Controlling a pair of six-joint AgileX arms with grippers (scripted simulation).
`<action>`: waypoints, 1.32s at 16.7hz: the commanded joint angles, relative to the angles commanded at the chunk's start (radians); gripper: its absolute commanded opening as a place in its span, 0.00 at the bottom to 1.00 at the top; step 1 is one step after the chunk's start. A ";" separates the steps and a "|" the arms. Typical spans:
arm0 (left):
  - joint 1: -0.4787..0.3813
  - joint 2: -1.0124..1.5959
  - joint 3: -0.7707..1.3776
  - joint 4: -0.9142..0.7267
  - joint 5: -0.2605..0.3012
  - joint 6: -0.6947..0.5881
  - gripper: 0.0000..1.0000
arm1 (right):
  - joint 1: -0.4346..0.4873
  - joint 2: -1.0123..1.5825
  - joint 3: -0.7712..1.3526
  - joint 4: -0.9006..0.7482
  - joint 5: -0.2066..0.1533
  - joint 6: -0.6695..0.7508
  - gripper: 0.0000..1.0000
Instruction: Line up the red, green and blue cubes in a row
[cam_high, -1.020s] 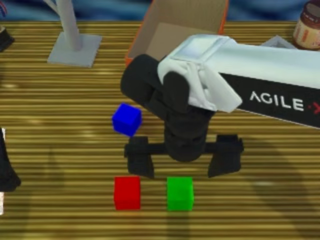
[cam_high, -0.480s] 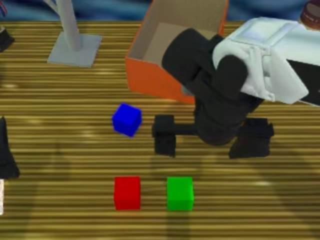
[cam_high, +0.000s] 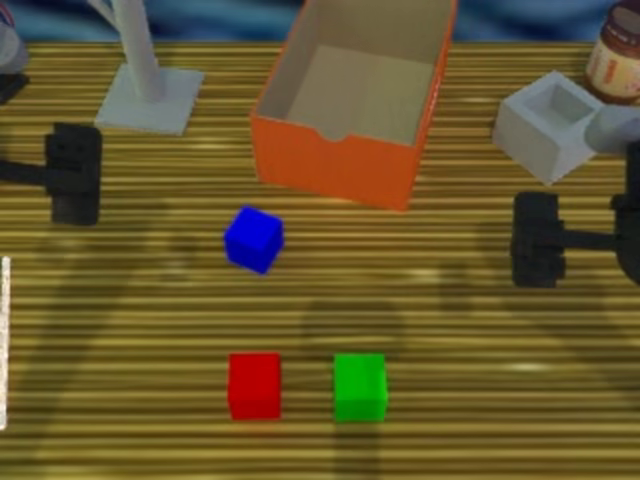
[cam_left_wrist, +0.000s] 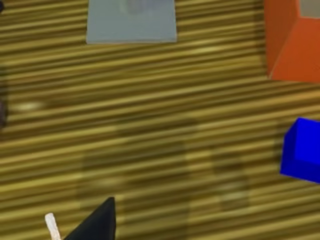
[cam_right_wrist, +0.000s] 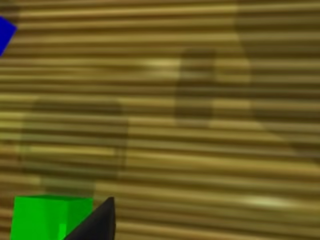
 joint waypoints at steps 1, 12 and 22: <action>-0.021 0.124 0.096 -0.064 0.000 0.000 1.00 | -0.041 -0.093 -0.078 0.052 0.000 -0.041 1.00; -0.213 1.135 0.962 -0.622 -0.001 -0.001 1.00 | -0.426 -1.011 -0.795 0.583 -0.048 -0.423 1.00; -0.241 1.300 1.133 -0.705 0.000 -0.002 1.00 | -0.496 -1.188 -0.917 0.693 -0.068 -0.491 1.00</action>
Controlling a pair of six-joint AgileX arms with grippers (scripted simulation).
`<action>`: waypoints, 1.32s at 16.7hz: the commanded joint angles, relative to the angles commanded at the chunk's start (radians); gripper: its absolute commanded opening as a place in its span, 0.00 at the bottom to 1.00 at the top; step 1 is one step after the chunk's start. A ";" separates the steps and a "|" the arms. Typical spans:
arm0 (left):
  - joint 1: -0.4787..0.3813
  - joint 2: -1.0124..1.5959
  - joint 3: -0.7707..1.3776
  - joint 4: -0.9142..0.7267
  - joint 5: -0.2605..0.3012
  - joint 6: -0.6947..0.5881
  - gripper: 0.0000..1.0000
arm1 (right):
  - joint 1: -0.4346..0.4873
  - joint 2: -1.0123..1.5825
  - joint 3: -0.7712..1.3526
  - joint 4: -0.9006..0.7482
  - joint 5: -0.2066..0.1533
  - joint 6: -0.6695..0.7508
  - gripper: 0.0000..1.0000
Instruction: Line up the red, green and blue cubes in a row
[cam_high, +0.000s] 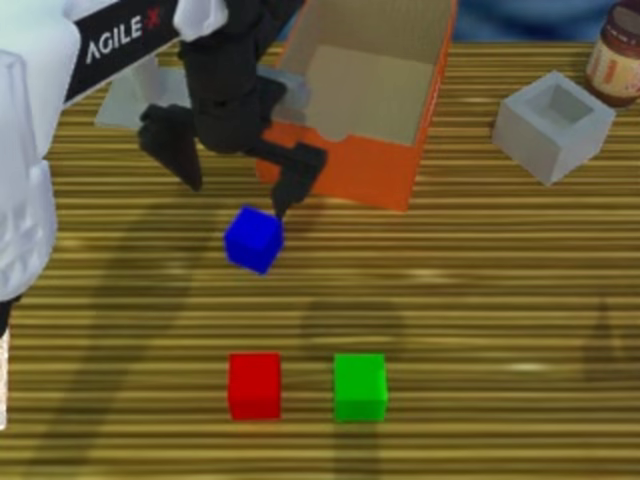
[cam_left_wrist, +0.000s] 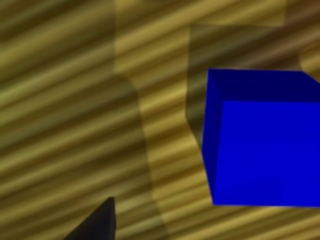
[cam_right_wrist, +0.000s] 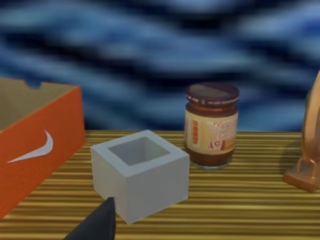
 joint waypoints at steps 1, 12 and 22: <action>-0.001 0.001 -0.003 0.003 0.000 0.001 1.00 | 0.000 0.000 0.000 0.000 0.000 0.000 1.00; -0.004 0.067 -0.205 0.271 0.001 0.002 1.00 | 0.000 0.000 0.000 0.000 0.000 0.000 1.00; -0.004 0.067 -0.205 0.271 0.001 0.002 0.40 | 0.000 0.000 0.000 0.000 0.000 0.000 1.00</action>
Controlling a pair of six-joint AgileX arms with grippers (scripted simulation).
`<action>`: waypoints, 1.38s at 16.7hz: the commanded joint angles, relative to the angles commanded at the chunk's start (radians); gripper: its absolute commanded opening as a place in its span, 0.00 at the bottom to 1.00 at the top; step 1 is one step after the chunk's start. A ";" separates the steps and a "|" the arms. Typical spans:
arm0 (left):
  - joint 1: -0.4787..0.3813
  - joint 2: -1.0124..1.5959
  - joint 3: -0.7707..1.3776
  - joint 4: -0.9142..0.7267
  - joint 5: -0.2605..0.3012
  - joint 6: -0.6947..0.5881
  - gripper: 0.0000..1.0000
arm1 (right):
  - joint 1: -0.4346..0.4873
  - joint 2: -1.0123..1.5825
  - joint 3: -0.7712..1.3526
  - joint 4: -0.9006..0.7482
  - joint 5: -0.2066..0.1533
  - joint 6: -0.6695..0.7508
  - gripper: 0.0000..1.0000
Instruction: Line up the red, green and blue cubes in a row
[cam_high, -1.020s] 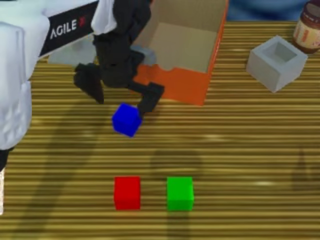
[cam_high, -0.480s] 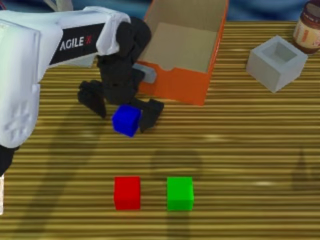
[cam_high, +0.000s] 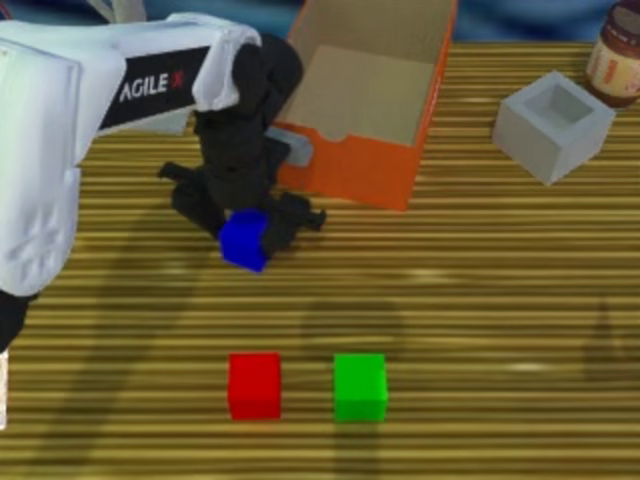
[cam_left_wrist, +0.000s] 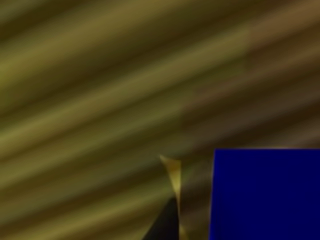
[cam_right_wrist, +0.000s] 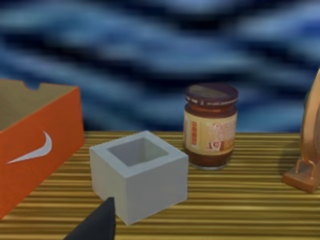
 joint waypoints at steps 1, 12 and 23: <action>0.000 0.000 0.000 0.000 0.000 0.000 0.32 | 0.000 0.000 0.000 0.000 0.000 0.000 1.00; 0.000 0.000 0.000 0.000 0.000 0.000 0.00 | 0.000 0.000 0.000 0.000 0.000 0.000 1.00; 0.020 -0.064 0.174 -0.234 -0.001 -0.001 0.00 | 0.000 0.000 0.000 0.000 0.000 0.000 1.00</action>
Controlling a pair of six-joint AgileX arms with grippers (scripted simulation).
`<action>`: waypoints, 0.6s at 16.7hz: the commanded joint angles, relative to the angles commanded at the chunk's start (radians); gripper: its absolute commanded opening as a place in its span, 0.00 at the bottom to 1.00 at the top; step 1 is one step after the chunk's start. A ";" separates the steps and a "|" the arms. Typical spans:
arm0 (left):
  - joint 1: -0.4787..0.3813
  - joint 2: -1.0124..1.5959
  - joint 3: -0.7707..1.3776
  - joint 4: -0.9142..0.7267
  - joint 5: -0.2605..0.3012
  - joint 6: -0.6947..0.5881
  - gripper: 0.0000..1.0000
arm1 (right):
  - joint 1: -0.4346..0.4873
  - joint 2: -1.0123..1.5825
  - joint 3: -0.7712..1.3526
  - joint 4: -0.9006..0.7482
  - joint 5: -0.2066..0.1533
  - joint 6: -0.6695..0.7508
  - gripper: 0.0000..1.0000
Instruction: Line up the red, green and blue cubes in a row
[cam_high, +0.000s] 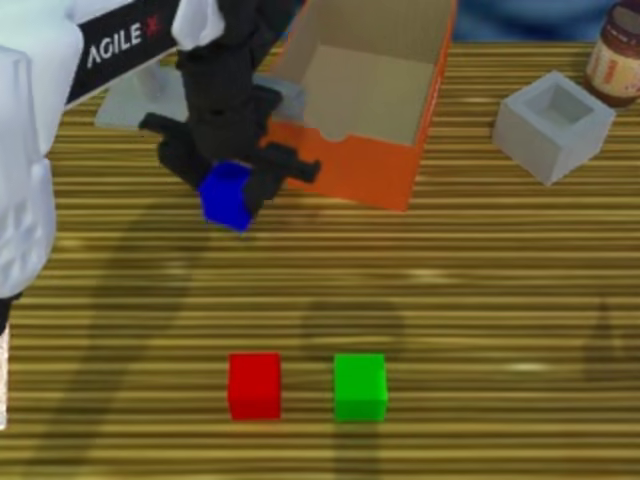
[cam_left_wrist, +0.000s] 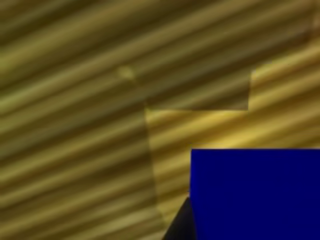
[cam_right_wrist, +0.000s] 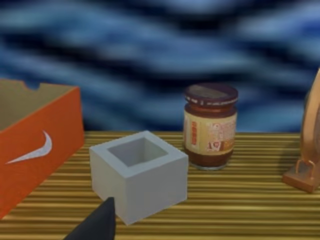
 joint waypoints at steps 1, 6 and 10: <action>0.001 -0.003 0.005 -0.005 0.000 0.000 0.00 | 0.000 0.000 0.000 0.000 0.000 0.000 1.00; -0.015 0.002 0.007 -0.005 -0.001 -0.011 0.00 | 0.000 0.000 0.000 0.000 0.000 0.000 1.00; -0.110 0.011 0.030 -0.023 -0.002 -0.160 0.00 | 0.000 0.000 0.000 0.000 0.000 0.000 1.00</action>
